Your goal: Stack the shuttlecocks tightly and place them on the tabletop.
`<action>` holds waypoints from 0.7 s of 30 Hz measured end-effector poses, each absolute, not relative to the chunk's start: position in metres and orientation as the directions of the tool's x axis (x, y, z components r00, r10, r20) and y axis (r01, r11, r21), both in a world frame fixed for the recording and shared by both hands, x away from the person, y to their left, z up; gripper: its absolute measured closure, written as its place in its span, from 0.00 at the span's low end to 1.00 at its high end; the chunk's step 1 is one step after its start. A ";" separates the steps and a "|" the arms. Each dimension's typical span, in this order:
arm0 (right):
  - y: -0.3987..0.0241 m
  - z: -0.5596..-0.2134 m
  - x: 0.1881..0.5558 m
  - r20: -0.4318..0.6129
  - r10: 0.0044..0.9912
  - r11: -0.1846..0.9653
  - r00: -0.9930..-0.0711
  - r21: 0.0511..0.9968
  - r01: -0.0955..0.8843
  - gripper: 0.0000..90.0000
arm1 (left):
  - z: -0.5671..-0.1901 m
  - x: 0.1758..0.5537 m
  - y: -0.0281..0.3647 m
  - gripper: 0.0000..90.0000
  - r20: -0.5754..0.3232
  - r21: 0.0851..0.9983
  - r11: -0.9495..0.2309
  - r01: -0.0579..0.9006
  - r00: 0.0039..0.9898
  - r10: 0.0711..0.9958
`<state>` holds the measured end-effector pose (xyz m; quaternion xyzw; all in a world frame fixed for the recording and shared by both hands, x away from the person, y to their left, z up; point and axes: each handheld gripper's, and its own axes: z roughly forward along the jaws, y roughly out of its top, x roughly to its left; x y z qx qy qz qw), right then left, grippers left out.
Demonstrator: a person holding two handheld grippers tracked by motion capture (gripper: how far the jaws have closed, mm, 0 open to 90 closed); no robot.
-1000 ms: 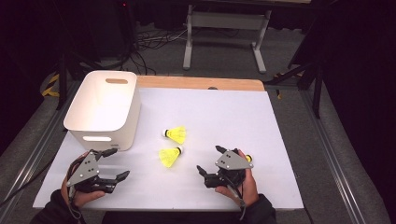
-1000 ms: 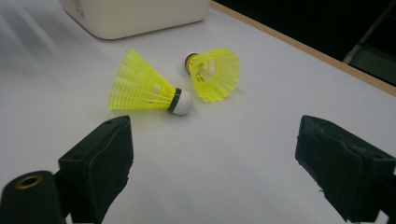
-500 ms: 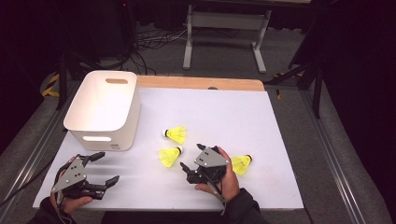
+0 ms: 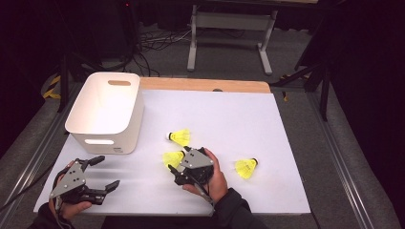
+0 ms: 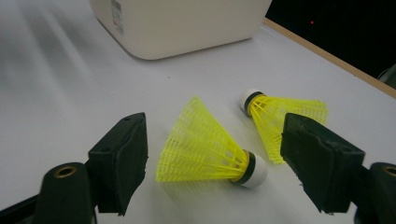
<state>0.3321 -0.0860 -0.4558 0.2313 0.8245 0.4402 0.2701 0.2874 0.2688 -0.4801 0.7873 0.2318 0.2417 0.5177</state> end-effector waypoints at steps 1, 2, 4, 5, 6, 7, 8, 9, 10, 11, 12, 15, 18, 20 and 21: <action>-0.083 -0.458 0.332 -0.247 0.614 0.514 -0.750 0.846 0.143 0.28 | -0.480 0.287 0.269 0.09 0.141 0.927 -0.357 0.114 0.776 0.615; -0.081 -0.459 0.332 -0.249 0.611 0.520 -0.751 0.842 0.143 0.29 | -0.480 0.287 0.269 0.09 0.141 0.927 -0.357 0.113 0.777 0.614; -0.076 -0.461 0.333 -0.266 0.611 0.536 -0.745 0.832 0.142 0.32 | -0.480 0.287 0.269 0.09 0.143 0.925 -0.361 0.116 0.775 0.616; -0.074 -0.462 0.333 -0.274 0.613 0.542 -0.741 0.828 0.142 0.33 | -0.480 0.287 0.270 0.09 0.143 0.926 -0.360 0.117 0.773 0.618; -0.073 -0.463 0.334 -0.276 0.613 0.544 -0.740 0.827 0.142 0.34 | -0.480 0.287 0.270 0.09 0.134 0.929 -0.349 0.120 0.771 0.623; -0.072 -0.464 0.335 -0.282 0.616 0.547 -0.736 0.825 0.142 0.35 | -0.480 0.287 0.270 0.09 0.135 0.931 -0.346 0.117 0.770 0.624; -0.071 -0.465 0.335 -0.286 0.616 0.550 -0.734 0.823 0.141 0.36 | -0.480 0.287 0.270 0.09 0.139 0.930 -0.349 0.115 0.769 0.624; -0.070 -0.467 0.336 -0.287 0.615 0.555 -0.734 0.819 0.144 0.37 | -0.480 0.287 0.270 0.09 0.134 0.930 -0.347 0.119 0.770 0.623; -0.070 -0.468 0.337 -0.291 0.614 0.560 -0.733 0.815 0.146 0.39 | -0.480 0.288 0.269 0.09 0.134 0.930 -0.348 0.120 0.771 0.623; -0.068 -0.470 0.338 -0.299 0.613 0.570 -0.731 0.808 0.147 0.41 | -0.480 0.288 0.269 0.09 0.134 0.929 -0.349 0.120 0.771 0.622; -0.067 -0.471 0.338 -0.300 0.612 0.573 -0.732 0.806 0.148 0.42 | -0.480 0.289 0.269 0.09 0.133 0.928 -0.351 0.123 0.772 0.621; -0.061 -0.476 0.339 -0.335 0.599 0.603 -0.727 0.787 0.134 0.49 | -0.480 0.289 0.269 0.09 0.132 0.928 -0.352 0.123 0.773 0.620; -0.058 -0.479 0.341 -0.335 0.609 0.606 -0.719 0.781 0.149 0.52 | -0.480 0.288 0.268 0.10 0.128 0.928 -0.350 0.126 0.775 0.618; -0.058 -0.480 0.343 -0.347 0.618 0.611 -0.705 0.777 0.153 0.55 | -0.480 0.288 0.268 0.10 0.125 0.929 -0.348 0.127 0.778 0.616; -0.057 -0.480 0.343 -0.343 0.624 0.607 -0.702 0.778 0.159 0.56 | -0.480 0.288 0.268 0.10 0.124 0.929 -0.348 0.128 0.778 0.616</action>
